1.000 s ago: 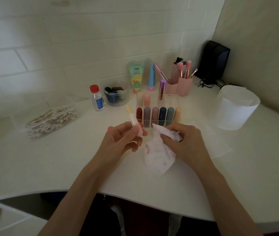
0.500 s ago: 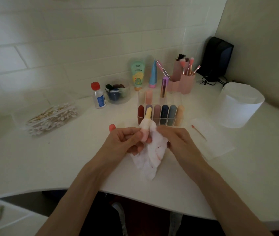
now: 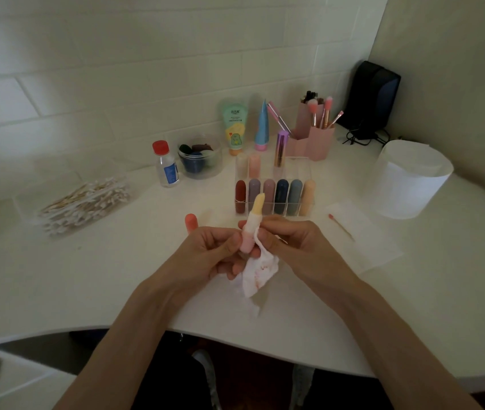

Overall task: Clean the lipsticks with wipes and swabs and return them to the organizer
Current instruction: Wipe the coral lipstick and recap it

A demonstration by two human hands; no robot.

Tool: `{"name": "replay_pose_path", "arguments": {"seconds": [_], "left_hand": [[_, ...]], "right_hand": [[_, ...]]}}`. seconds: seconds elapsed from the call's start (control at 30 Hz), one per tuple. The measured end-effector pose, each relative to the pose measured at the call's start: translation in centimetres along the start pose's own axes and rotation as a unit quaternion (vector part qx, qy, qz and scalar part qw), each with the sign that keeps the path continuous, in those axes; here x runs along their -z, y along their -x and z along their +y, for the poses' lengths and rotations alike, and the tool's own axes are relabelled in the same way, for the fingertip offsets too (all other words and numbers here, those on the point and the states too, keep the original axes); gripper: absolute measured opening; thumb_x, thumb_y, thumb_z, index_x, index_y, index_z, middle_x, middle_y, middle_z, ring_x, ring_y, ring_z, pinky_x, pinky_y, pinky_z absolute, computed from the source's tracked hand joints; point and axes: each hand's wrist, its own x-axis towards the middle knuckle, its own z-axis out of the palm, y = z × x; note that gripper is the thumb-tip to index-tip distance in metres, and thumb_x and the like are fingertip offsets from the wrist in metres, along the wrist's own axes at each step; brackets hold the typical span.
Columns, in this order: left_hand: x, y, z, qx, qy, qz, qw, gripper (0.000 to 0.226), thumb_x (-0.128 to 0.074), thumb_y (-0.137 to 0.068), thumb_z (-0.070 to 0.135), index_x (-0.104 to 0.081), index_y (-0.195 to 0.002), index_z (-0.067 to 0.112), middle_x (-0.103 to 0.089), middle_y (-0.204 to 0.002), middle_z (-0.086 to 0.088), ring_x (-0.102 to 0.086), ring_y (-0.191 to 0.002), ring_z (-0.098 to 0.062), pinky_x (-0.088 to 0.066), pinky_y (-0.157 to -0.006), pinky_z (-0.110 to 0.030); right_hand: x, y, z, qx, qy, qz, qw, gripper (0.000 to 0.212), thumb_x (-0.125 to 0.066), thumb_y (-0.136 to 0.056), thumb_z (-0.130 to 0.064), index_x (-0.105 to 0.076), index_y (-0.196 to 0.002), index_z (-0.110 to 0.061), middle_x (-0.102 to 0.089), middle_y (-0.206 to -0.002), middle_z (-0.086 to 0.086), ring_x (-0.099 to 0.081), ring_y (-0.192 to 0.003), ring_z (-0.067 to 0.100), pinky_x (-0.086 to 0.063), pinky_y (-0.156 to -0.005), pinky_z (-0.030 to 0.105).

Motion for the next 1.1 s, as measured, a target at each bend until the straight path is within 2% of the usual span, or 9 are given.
{"name": "replay_pose_path", "arguments": {"seconds": [0.13,0.3,0.4,0.53,0.67,0.8,0.9,1.0,1.1], "left_hand": [[0.0,-0.1,-0.3,-0.011,-0.003,0.059,0.998,0.021,-0.063,-0.083,0.024,-0.08,-0.082,0.011,-0.072,-0.07,-0.009,-0.06,-0.052,-0.012,-0.051,-0.054,-0.018],[0.0,-0.7,-0.5,-0.019,-0.05,0.122,0.991,0.021,-0.074,-0.073,0.029,-0.078,-0.083,0.011,-0.07,-0.06,-0.007,-0.055,-0.044,-0.011,-0.051,-0.053,-0.017],[0.0,-1.0,-0.5,-0.02,-0.068,0.128,0.989,0.02,-0.075,-0.073,0.029,-0.077,-0.082,0.011,-0.069,-0.06,-0.007,-0.054,-0.046,-0.013,-0.052,-0.056,-0.019],[0.0,-0.7,-0.4,-0.024,-0.039,0.086,0.995,0.021,-0.068,-0.081,0.026,-0.077,-0.092,0.012,-0.076,-0.08,-0.01,-0.067,-0.061,-0.016,-0.055,-0.06,-0.021],[-0.1,-0.4,-0.2,-0.005,0.006,0.045,0.999,0.031,-0.057,-0.087,0.028,-0.075,-0.106,0.011,-0.077,-0.101,-0.013,-0.071,-0.068,-0.019,-0.053,-0.054,-0.02],[-0.4,-0.6,-0.2,-0.015,0.005,0.075,0.997,0.019,-0.066,-0.082,0.022,-0.082,-0.091,0.017,-0.078,-0.089,-0.011,-0.07,-0.066,-0.014,-0.054,-0.057,-0.018],[-0.2,-0.8,-0.5,-0.036,-0.046,0.122,0.991,0.018,-0.074,-0.078,0.015,-0.078,-0.091,0.005,-0.077,-0.077,-0.011,-0.068,-0.059,-0.013,-0.056,-0.06,-0.019],[0.0,-0.8,-0.9,-0.071,-0.112,0.146,0.98,0.016,-0.074,-0.083,0.004,-0.074,-0.096,-0.005,-0.075,-0.071,-0.01,-0.066,-0.053,-0.014,-0.056,-0.061,-0.019],[-0.4,-0.6,-0.7,-0.063,-0.081,0.124,0.987,0.021,-0.071,-0.085,0.013,-0.074,-0.102,0.001,-0.077,-0.083,-0.015,-0.071,-0.063,-0.019,-0.058,-0.064,-0.022]], "right_hand": [[-0.3,-0.2,0.5,0.013,0.018,0.029,0.999,0.035,-0.064,-0.092,-0.022,-0.074,-0.115,0.003,-0.068,-0.115,0.017,-0.066,-0.106,0.033,-0.054,-0.092,0.031],[-0.6,-0.4,0.6,0.028,0.046,0.063,0.997,0.029,-0.066,-0.092,-0.026,-0.078,-0.109,-0.006,-0.071,-0.109,0.009,-0.068,-0.101,0.031,-0.056,-0.086,0.048],[-0.8,-0.4,0.7,0.027,0.07,0.076,0.994,0.032,-0.065,-0.092,-0.031,-0.078,-0.111,-0.009,-0.073,-0.104,0.004,-0.069,-0.095,0.027,-0.058,-0.083,0.041],[-1.4,-0.3,0.3,0.013,0.028,0.091,0.995,0.035,-0.067,-0.089,-0.033,-0.077,-0.111,-0.007,-0.073,-0.103,0.005,-0.07,-0.093,0.025,-0.057,-0.082,0.031],[-1.6,-0.2,-0.4,0.031,-0.016,0.113,0.993,0.023,-0.065,-0.094,-0.023,-0.077,-0.106,-0.007,-0.074,-0.101,0.009,-0.069,-0.091,0.017,-0.055,-0.085,0.026],[-1.8,-0.2,-0.2,0.046,-0.001,0.127,0.991,0.016,-0.069,-0.093,-0.025,-0.079,-0.103,-0.017,-0.074,-0.1,0.007,-0.069,-0.096,0.028,-0.057,-0.092,0.045],[-1.7,-0.4,0.5,0.037,0.028,0.124,0.991,0.021,-0.07,-0.094,-0.024,-0.078,-0.107,-0.01,-0.074,-0.101,0.006,-0.068,-0.098,0.034,-0.054,-0.092,0.058],[-1.8,-0.6,0.6,0.033,0.062,0.116,0.991,0.027,-0.069,-0.094,-0.031,-0.077,-0.109,-0.011,-0.073,-0.102,0.003,-0.068,-0.097,0.036,-0.054,-0.087,0.06],[-1.6,-0.7,0.4,0.041,0.071,0.119,0.99,0.021,-0.069,-0.096,-0.027,-0.077,-0.107,-0.012,-0.071,-0.102,0.001,-0.067,-0.094,0.033,-0.056,-0.087,0.055]]}}
